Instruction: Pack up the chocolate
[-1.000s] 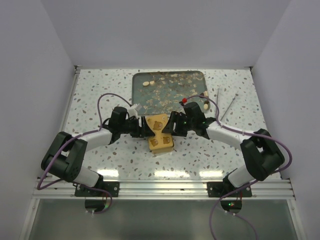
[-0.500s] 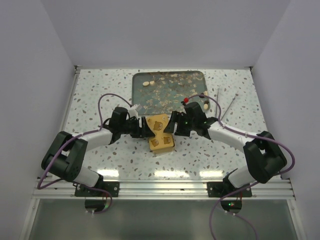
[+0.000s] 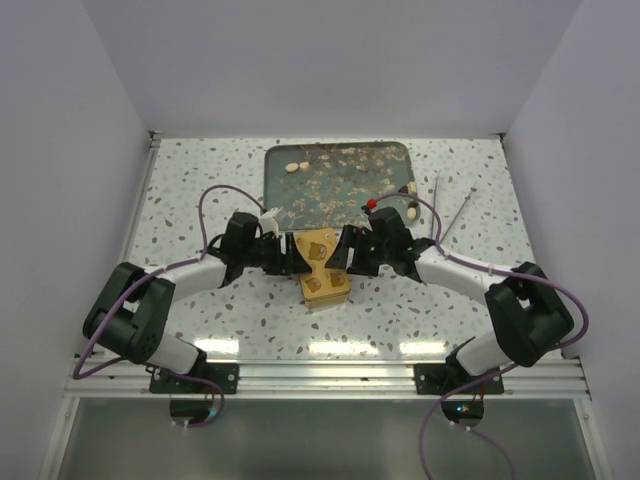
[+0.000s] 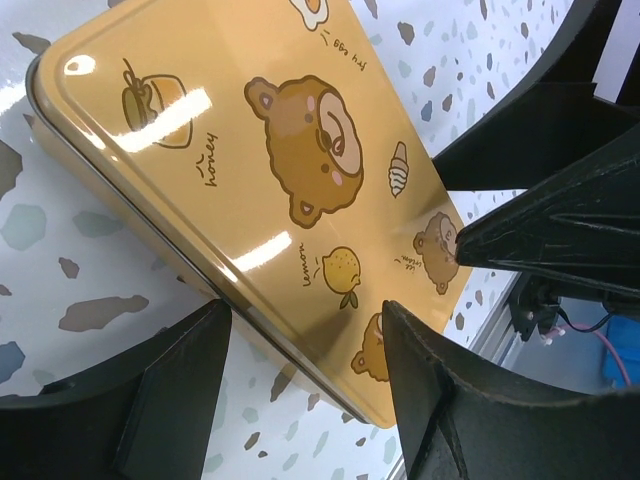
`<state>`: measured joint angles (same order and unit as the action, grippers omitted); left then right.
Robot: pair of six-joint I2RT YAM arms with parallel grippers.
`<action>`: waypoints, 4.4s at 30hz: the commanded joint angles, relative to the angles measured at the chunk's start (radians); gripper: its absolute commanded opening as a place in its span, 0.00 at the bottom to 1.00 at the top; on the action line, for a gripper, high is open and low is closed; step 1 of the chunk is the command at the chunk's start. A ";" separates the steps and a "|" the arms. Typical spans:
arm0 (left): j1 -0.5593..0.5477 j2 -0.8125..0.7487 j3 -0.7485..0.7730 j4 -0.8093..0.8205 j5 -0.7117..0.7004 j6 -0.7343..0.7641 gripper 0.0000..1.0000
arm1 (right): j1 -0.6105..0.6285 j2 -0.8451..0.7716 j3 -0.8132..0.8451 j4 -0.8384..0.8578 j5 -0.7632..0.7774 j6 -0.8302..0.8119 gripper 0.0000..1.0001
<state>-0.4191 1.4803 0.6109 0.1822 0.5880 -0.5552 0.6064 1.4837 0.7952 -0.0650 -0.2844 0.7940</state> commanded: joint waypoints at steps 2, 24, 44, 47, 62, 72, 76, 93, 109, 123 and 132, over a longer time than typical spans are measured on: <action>-0.014 -0.018 0.029 -0.024 -0.014 0.035 0.67 | 0.013 -0.005 -0.017 0.042 -0.024 0.019 0.74; -0.021 -0.041 0.007 -0.101 -0.080 0.047 0.67 | 0.050 -0.019 -0.018 -0.033 0.062 -0.021 0.74; -0.063 -0.046 0.010 -0.181 -0.152 0.074 0.64 | 0.130 0.009 -0.016 -0.136 0.162 -0.078 0.74; -0.069 -0.046 0.012 -0.181 -0.157 0.071 0.63 | 0.131 0.004 -0.019 -0.145 0.166 -0.076 0.74; -0.079 -0.022 0.004 -0.219 -0.189 0.046 0.63 | 0.133 0.021 -0.008 -0.142 0.174 -0.072 0.74; -0.060 -0.045 0.065 -0.237 -0.240 0.044 0.66 | 0.132 0.015 0.119 -0.263 0.237 -0.160 0.75; -0.017 -0.012 0.119 -0.253 -0.229 0.057 0.66 | 0.118 0.053 0.182 -0.286 0.246 -0.196 0.75; 0.008 0.103 0.168 -0.260 -0.234 0.090 0.66 | 0.089 0.170 0.199 -0.259 0.222 -0.213 0.75; 0.008 0.140 0.214 -0.204 -0.168 0.100 0.66 | 0.139 0.098 0.125 -0.236 0.189 -0.138 0.74; 0.003 0.150 0.222 -0.089 -0.080 0.071 0.66 | 0.193 0.081 0.108 -0.210 0.172 -0.096 0.74; -0.012 0.135 0.234 -0.079 -0.076 0.084 0.67 | 0.204 0.066 0.118 -0.219 0.178 -0.091 0.74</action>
<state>-0.4194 1.6306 0.8021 0.0479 0.4847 -0.4866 0.7990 1.5826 0.9123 -0.2733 -0.1051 0.6960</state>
